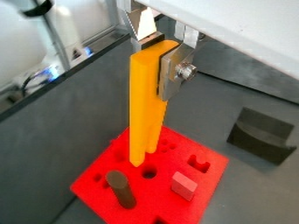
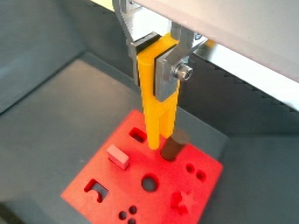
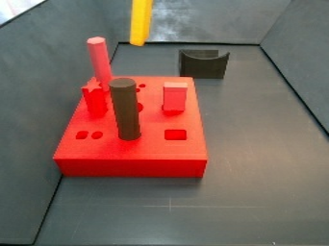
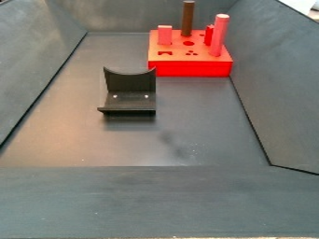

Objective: Pick up the square-circle object. Move up. Place the square-circle object on the fixture. Regrasp the square-circle object. Move to above the board. Insert the square-circle object.
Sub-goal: Move to above the board, then insert the square-circle object.

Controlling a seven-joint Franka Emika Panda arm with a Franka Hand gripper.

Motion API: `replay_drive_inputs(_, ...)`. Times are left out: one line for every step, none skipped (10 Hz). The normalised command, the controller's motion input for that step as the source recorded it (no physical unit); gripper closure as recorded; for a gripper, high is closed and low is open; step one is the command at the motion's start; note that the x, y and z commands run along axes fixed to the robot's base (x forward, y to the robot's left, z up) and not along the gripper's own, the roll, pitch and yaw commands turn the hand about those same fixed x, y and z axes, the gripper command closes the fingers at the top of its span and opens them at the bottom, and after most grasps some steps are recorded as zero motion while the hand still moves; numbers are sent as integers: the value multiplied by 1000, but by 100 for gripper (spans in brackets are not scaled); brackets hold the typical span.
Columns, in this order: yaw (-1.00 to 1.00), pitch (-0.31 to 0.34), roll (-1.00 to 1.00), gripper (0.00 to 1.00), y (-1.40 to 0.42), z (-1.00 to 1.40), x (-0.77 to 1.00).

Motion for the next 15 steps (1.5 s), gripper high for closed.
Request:
replay_drive_inputs(519, -274, -67, 100, 10, -1, -61)
replay_drive_inputs(271, -168, -43, 100, 9, 0, -46)
replay_drive_inputs(-880, -141, 0, 100, 0, 34, -100)
replay_drive_inputs(-846, -134, 0, 100, 0, 106, -183)
replay_drive_inputs(-783, -129, 21, 100, 9, 94, -306)
replay_drive_inputs(-811, -130, 1, 100, 14, 54, -277)
replay_drive_inputs(-791, -154, 0, 100, 6, 0, -254)
replay_drive_inputs(-749, -187, 0, 100, 0, 0, -234)
replay_drive_inputs(-729, -183, -73, 100, -29, -129, -263)
replay_drive_inputs(-794, -193, -206, 100, -26, -414, -271)
replay_drive_inputs(-791, -200, -244, 100, -11, -503, -289)
replay_drive_inputs(-791, -197, -250, 100, -11, -503, -294)
replay_drive_inputs(-794, -193, -250, 100, -9, -500, -291)
replay_drive_inputs(-811, -160, -220, 100, -11, -417, -260)
replay_drive_inputs(-831, -114, -166, 100, -3, -297, -231)
